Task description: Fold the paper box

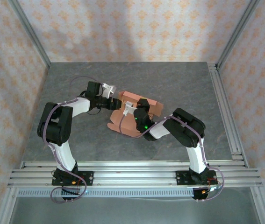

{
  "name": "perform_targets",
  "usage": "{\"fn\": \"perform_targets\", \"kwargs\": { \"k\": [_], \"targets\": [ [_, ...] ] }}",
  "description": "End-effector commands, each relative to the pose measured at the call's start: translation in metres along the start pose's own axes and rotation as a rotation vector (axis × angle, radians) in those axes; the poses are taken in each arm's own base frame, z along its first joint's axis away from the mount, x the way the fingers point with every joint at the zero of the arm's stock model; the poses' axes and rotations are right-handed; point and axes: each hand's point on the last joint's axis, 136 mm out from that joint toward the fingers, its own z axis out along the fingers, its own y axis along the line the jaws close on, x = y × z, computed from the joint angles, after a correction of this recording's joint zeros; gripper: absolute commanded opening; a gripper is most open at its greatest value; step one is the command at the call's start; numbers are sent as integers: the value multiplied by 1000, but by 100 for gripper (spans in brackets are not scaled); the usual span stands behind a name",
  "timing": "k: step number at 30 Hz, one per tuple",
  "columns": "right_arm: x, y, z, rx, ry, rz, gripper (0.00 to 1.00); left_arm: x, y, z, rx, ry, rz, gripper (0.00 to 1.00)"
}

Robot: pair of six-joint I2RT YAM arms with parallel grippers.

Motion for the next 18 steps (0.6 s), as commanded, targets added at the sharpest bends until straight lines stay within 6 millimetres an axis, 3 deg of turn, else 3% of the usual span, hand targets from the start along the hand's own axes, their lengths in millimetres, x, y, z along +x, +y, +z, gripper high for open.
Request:
{"fn": "perform_targets", "kwargs": {
  "k": [1, 9, 18],
  "targets": [
    [-3, 4, 0, -11, 3, 6, 0, -3, -3, 0, -2, 6, 37, 56],
    [-3, 7, 1, -17, 5, 3, 0, 9, -2, -19, -17, -41, 23, 63],
    [1, 11, -1, -18, 6, -7, 0, -23, 0, -75, 8, -289, -22, 64]
  ]
}}
